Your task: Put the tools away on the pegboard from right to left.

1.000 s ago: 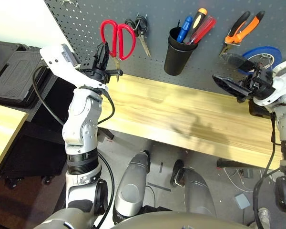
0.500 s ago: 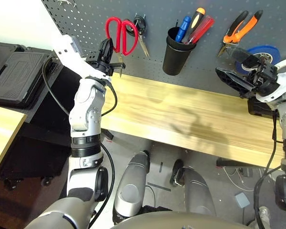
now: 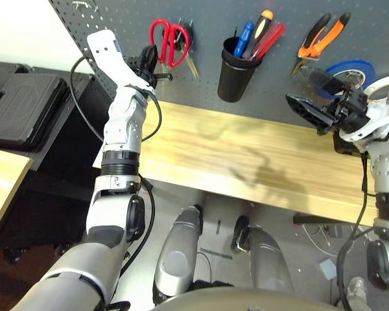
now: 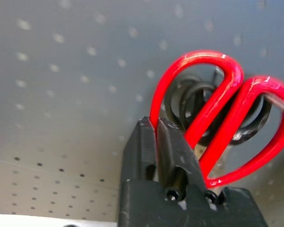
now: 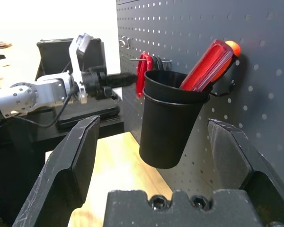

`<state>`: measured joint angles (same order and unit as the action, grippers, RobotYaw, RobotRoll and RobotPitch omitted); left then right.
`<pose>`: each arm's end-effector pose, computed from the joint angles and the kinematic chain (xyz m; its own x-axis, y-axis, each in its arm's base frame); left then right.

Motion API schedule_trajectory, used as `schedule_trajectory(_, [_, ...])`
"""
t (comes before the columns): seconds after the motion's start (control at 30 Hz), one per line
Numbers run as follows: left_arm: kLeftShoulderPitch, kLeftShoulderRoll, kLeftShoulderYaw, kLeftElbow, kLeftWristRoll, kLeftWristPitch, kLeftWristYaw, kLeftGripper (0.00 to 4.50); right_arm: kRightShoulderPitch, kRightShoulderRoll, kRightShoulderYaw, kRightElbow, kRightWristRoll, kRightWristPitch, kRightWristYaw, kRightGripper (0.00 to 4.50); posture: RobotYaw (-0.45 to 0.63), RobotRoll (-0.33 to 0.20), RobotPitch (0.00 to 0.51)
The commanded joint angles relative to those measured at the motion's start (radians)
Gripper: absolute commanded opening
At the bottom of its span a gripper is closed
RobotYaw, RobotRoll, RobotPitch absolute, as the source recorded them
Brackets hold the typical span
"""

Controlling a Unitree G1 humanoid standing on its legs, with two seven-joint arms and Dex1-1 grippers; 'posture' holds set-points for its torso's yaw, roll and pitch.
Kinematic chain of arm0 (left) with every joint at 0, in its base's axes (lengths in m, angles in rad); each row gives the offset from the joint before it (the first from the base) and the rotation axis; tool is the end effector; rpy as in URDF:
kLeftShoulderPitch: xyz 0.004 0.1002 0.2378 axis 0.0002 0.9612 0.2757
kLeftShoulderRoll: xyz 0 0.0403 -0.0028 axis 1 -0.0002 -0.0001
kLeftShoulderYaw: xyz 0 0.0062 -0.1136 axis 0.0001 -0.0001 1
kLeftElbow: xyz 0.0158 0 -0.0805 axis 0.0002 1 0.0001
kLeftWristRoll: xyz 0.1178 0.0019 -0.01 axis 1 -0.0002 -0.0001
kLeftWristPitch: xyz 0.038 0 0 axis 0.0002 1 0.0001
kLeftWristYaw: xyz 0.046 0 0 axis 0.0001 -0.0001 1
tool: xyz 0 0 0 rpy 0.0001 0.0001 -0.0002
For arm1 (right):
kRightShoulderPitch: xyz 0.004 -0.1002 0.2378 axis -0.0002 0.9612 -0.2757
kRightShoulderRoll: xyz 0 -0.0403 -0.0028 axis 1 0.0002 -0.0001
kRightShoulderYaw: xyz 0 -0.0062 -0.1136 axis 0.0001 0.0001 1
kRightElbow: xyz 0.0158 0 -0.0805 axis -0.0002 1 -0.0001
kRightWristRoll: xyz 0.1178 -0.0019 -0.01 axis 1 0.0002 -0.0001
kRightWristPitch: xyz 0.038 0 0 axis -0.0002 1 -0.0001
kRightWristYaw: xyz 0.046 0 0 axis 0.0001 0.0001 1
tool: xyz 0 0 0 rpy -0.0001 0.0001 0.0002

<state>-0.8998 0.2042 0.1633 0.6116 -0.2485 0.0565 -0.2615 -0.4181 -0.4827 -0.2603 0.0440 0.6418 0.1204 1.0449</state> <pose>0.3735 0.1684 0.1797 0.9328 -0.2525 0.2571 0.2783 0.9580 -0.0688 0.2826 -0.2665 0.1701 0.4983 0.7827 0.3730 -0.7855 0.5896 -0.1879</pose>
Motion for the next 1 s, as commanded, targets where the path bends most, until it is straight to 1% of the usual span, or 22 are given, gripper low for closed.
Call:
schedule_trajectory(0.03, [0.061,0.002,-0.036,0.004,0.027,-0.005,-0.052,2.01,0.040,0.032,0.012,-0.010,-0.039,-0.059,-0.031,4.50,0.19,0.000,0.212])
schedule_trajectory(0.13, [0.138,0.012,-0.054,-0.060,0.034,0.008,-0.083,3.09,0.063,0.069,0.020,-0.001,-0.087,-0.111,-0.087,4.50,0.19,0.000,0.215])
schedule_trajectory(0.17, [0.181,0.020,-0.066,-0.097,0.042,-0.001,-0.101,3.57,0.073,0.083,0.024,0.005,-0.113,-0.132,-0.114,4.50,0.19,0.000,0.216])
schedule_trajectory(0.23, [0.261,0.031,-0.077,-0.173,0.023,0.002,-0.151,4.32,0.086,0.111,0.026,0.024,-0.162,-0.177,-0.173,4.50,0.19,0.000,0.218])
schedule_trajectory(0.27, [0.297,0.036,-0.081,-0.211,0.016,0.011,-0.168,4.45,0.090,0.124,0.025,0.039,-0.186,-0.200,-0.202,4.50,0.20,0.000,0.218])
schedule_trajectory(0.33, [0.354,0.044,-0.085,-0.267,0.014,0.022,-0.181,4.45,0.099,0.143,0.024,0.070,-0.230,-0.235,-0.259,4.50,0.20,0.000,0.221])
schedule_trajectory(0.43, [0.447,0.052,-0.079,-0.332,0.023,0.018,-0.174,4.45,0.120,0.177,0.017,0.160,-0.337,-0.325,-0.392,4.50,0.20,0.000,0.224])
schedule_trajectory(0.6, [0.549,0.053,-0.037,-0.384,0.028,-0.022,-0.124,4.45,0.133,0.220,-0.010,0.285,-0.464,-0.429,-0.634,4.50,0.20,0.000,0.223])
schedule_trajectory(0.67, [0.568,0.053,-0.014,-0.383,0.032,-0.026,-0.086,4.45,0.135,0.231,-0.023,0.323,-0.496,-0.460,-0.719,4.50,0.20,0.000,0.222])
schedule_trajectory(0.8, [0.600,0.058,0.040,-0.347,0.048,-0.113,-0.024,4.45,0.139,0.234,-0.053,0.399,-0.547,-0.516,-0.886,4.50,0.20,0.000,0.215])
schedule_trajectory(0.9, [0.603,0.071,0.080,-0.294,0.054,-0.182,0.010,4.45,0.133,0.216,-0.079,0.469,-0.580,-0.569,-0.987,4.50,0.19,0.000,0.213])
schedule_trajectory(1.0, [0.588,0.078,0.117,-0.251,0.037,-0.210,0.031,4.45,0.117,0.195,-0.096,0.529,-0.600,-0.610,-1.064,4.50,0.19,0.000,0.211])
